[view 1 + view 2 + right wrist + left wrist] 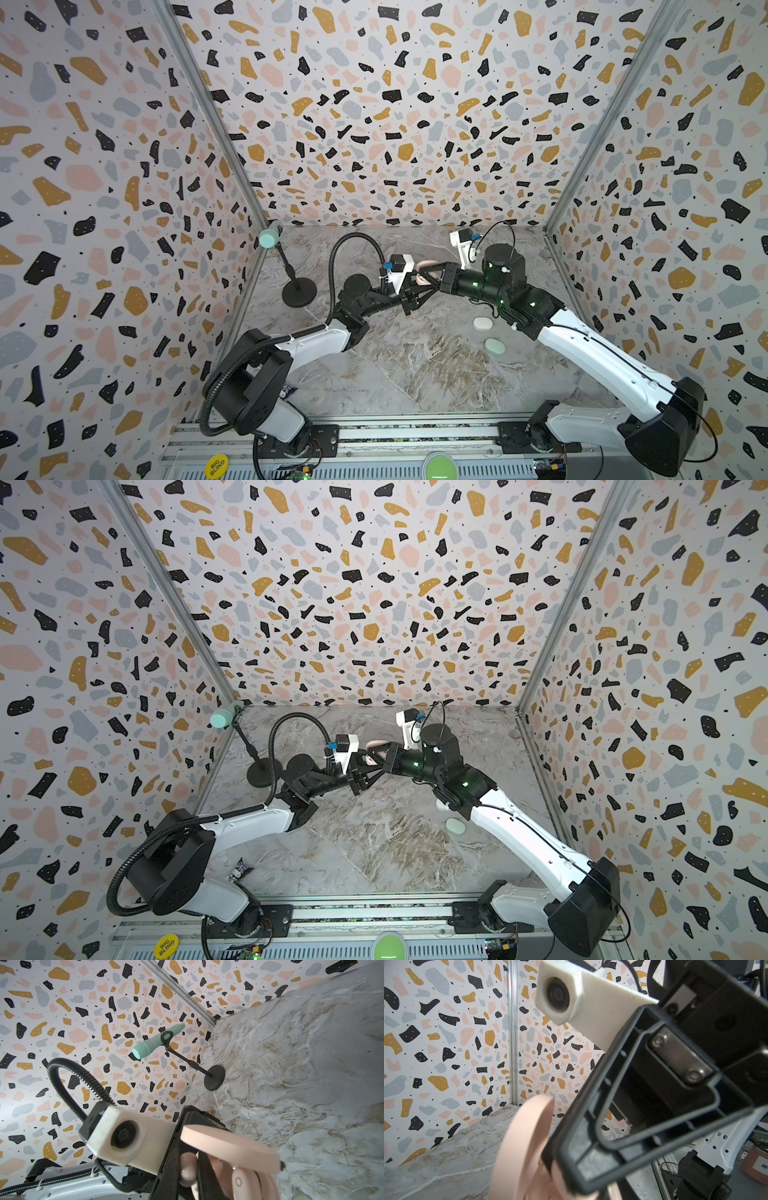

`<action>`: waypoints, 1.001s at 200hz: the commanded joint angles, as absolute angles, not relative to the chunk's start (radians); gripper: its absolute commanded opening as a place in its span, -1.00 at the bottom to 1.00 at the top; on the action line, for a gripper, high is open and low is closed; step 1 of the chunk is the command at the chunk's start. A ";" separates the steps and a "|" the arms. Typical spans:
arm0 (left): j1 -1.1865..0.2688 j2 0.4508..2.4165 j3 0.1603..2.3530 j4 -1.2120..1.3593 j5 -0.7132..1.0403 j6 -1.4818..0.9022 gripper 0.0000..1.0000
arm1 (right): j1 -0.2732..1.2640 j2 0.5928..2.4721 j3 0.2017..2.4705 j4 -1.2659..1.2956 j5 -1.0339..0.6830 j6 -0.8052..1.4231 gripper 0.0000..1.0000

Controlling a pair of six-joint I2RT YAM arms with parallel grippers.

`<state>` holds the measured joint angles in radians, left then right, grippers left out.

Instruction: Insert the wireless bluetooth earbuds into the charging case

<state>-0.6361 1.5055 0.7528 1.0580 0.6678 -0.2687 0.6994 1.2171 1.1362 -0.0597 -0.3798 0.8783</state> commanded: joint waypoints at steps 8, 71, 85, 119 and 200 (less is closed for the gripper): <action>-0.640 1.477 0.790 1.105 0.664 -0.246 -0.84 | 0.701 1.191 1.130 -0.032 -0.399 0.896 -0.72; -0.640 1.468 0.789 1.099 0.660 -0.238 -0.85 | 0.705 1.177 1.118 -0.071 -0.389 0.894 -0.70; -0.640 1.464 0.789 1.096 0.658 -0.235 -0.85 | 0.705 1.173 1.122 -0.099 -0.376 0.889 -0.64; -0.640 1.459 0.790 1.086 0.657 -0.227 -0.85 | 0.705 1.163 1.120 -0.118 -0.364 0.882 -0.50; -0.640 1.457 0.782 1.072 0.646 -0.212 -0.85 | 0.707 1.146 1.197 -0.206 -0.324 0.853 -0.13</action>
<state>-0.6361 1.4918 0.7528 1.0103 0.6529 -0.2348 0.7025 1.1805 1.1385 -0.1398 -0.3450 0.8764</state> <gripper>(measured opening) 0.431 0.416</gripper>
